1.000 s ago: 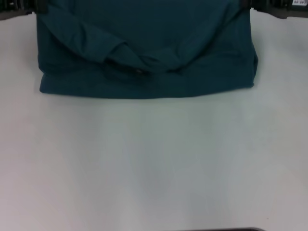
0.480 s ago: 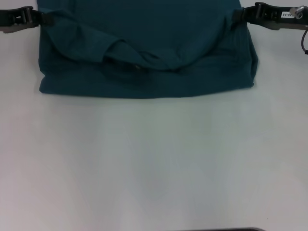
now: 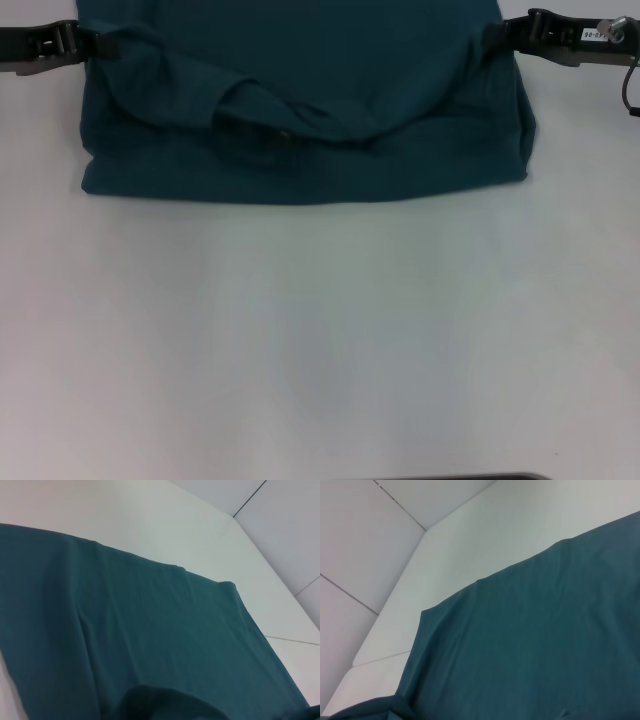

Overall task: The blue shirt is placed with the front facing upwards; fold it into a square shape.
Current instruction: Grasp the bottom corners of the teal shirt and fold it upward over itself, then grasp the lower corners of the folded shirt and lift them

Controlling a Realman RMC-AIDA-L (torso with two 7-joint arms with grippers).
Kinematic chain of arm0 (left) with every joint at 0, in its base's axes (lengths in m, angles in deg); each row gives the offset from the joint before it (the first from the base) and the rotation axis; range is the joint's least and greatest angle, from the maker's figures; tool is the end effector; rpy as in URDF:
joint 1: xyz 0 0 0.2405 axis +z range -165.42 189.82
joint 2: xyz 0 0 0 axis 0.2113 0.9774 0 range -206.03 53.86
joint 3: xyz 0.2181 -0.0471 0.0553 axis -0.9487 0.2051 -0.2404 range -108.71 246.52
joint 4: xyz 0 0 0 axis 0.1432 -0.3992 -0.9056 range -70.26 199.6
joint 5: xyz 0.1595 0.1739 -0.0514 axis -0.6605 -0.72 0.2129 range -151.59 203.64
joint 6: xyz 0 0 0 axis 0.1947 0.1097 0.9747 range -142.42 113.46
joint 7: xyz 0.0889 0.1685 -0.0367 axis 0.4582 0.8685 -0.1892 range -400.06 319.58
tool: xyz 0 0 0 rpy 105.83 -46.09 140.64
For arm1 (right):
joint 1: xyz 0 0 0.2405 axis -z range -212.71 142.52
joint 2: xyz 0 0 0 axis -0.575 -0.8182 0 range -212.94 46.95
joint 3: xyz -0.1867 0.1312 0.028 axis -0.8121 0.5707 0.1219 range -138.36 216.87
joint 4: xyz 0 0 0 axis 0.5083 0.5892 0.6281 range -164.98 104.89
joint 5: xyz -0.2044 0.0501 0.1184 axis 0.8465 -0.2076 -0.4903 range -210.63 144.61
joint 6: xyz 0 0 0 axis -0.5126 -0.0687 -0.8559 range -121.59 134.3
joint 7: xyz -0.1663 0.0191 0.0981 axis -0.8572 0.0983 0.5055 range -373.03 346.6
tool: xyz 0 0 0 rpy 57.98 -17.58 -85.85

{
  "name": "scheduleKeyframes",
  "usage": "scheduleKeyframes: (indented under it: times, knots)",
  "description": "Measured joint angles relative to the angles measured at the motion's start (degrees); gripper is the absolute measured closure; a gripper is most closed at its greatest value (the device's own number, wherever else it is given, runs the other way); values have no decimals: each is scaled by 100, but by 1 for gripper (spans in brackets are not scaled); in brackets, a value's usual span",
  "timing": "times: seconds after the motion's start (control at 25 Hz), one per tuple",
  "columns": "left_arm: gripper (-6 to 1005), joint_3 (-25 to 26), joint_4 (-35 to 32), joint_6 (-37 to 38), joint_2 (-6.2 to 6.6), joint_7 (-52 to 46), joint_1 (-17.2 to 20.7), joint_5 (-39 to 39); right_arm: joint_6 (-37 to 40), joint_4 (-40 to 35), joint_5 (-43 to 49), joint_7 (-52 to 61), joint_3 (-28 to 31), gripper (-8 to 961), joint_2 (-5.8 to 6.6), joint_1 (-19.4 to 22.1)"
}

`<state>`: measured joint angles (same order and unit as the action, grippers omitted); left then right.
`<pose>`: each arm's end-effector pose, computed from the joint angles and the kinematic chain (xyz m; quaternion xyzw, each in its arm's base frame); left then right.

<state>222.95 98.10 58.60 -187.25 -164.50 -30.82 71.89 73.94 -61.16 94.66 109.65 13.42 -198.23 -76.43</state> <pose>-0.2743 0.4535 0.0348 -0.7907 -0.5393 -0.1883 0.2201 0.2740 0.4512 0.0036 -0.7566 0.5658 0.2422 0.2205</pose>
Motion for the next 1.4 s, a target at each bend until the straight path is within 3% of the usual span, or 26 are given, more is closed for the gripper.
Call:
scheduleKeyframes:
  times: [0.08,0.28,0.52,0.6,1.0,1.24,1.4]
  knots:
    - [956,-4,0,-8,-6,-1,9,-1,-28,0,-7,19,0,937,-12,-4]
    - [886,-6,27,-64,-49,-2,61,-1,-35,0,-21,21,0,817,-26,-6]
    - [783,26,78,-106,-82,-8,118,29,-34,-41,-29,24,13,584,-27,-1]
    - [726,52,85,-109,-81,-25,124,41,-7,-61,-31,26,35,338,-8,1]
    - [288,16,336,-59,-102,-149,195,60,123,-131,-41,26,32,252,38,51]
    - [221,21,383,90,-102,-107,251,63,410,-238,-41,-73,41,242,68,216]
    - [227,11,400,359,-100,105,291,63,730,-370,-41,-146,39,244,114,417]
